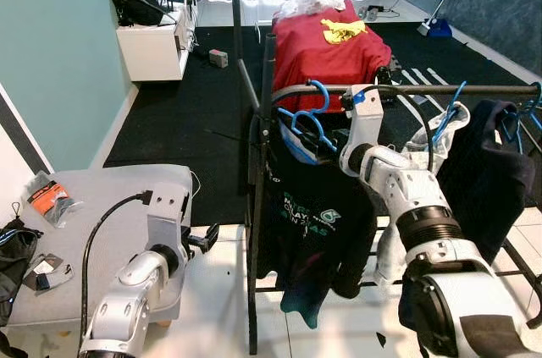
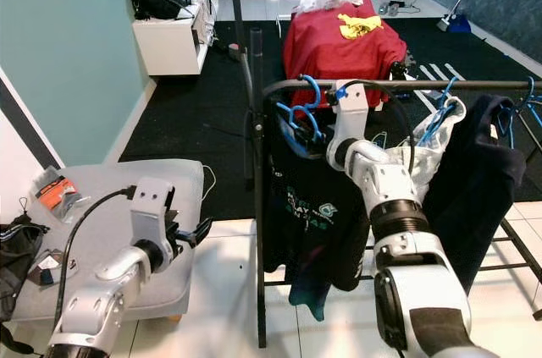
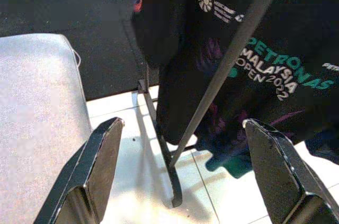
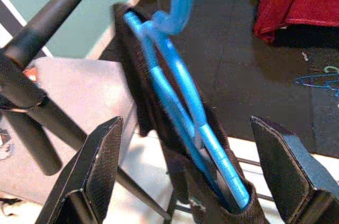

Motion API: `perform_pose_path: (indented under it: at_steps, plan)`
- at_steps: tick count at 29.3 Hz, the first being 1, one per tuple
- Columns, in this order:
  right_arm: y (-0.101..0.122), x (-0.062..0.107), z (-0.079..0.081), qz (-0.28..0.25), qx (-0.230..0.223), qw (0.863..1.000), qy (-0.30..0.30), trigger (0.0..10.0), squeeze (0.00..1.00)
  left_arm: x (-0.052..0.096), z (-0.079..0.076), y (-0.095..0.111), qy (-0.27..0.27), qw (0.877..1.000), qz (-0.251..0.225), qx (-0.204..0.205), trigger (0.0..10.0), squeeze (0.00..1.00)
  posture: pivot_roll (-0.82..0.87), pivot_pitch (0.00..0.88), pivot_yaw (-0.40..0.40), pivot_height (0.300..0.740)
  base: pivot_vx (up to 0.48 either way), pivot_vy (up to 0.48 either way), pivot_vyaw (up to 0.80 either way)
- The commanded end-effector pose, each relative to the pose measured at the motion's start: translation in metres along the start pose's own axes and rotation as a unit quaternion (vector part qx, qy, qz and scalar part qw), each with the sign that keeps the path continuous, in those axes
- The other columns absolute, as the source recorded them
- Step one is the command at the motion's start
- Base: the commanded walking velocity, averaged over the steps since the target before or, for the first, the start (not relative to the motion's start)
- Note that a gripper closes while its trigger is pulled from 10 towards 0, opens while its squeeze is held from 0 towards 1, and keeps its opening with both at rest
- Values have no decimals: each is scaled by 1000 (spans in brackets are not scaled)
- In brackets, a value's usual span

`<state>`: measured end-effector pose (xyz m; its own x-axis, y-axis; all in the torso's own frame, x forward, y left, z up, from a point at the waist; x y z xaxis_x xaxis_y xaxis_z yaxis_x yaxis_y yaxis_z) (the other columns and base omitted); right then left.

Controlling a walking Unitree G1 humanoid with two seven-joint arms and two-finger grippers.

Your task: Hang hanger

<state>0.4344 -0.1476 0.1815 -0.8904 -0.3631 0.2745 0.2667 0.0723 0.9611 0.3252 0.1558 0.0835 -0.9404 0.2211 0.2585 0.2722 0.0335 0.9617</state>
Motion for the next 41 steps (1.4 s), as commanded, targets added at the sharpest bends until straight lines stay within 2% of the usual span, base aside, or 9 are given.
perform_pose_path:
  at_steps: [1, 4, 17, 19, 23, 25, 31, 32, 41]
  plan:
    - [4, -2, 2, 8, 12, 1000, 7, 8745, 0, 2, 7, -5, 8, 1000, 8, 0, 10000, 0, -48, 3, -13, 740, 0, 0, 0]
    - [4, -2, 2, 10, 17, 1000, 15, 0, 0, 1, 8, -5, 11, 1000, 8, -1, 10000, 0, -49, 0, -12, 740, 0, 0, 0]
    - [-8, -2, -1, 12, 39, 998, 49, 0, 0, -2, 8, -4, 13, 1000, 7, -4, 10000, 0, -48, 0, -12, 740, 0, 0, 0]
    - [-7, -2, -1, 15, 54, 997, 52, 9216, 0, -2, 9, -4, 13, 1000, 6, -4, 10000, 0, -49, 0, -14, 740, 0, 0, 0]
    - [-6, -2, -2, 16, 60, 997, 53, 9216, 0, -2, 9, -4, 13, 1000, 5, -4, 10000, 0, -49, 0, -14, 740, 0, 0, 0]
    - [-1, -3, -1, 11, 65, 996, 53, 10000, 933, -2, 9, -3, 11, 1000, 5, -5, 10000, 0, -48, 5, -8, 740, 0, 0, 0]
    - [3, -3, -3, 9, 77, 996, 45, 10000, 584, -2, 9, -3, 9, 1000, 6, -7, 10000, 0, -48, 8, -6, 740, 0, 0, 0]
    - [5, -4, -3, 8, 80, 996, 44, 10000, 0, -2, 9, -3, 8, 1000, 6, -8, 10000, 0, -45, 13, -5, 740, 0, 0, 0]
    - [12, -5, -2, 2, 82, 996, 45, 10000, 0, -1, 9, -4, 5, 1000, 9, -10, 10000, 0, -41, 32, -13, 740, 0, 0, 0]
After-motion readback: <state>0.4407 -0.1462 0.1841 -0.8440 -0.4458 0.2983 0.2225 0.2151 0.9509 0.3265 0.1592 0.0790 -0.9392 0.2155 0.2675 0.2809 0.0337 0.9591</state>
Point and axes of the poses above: a point about 5 cm out from each wrist's last joint towards the gripper, its own x axis pointing back from the gripper into the wrist, its own y axis along the axis of the wrist's last joint, z = x × y, the point moved 4 cm from there along -x, pointing out of the wrist towards the gripper, and after that the axes turned 3 degrees about x, right-handed, at the moved point
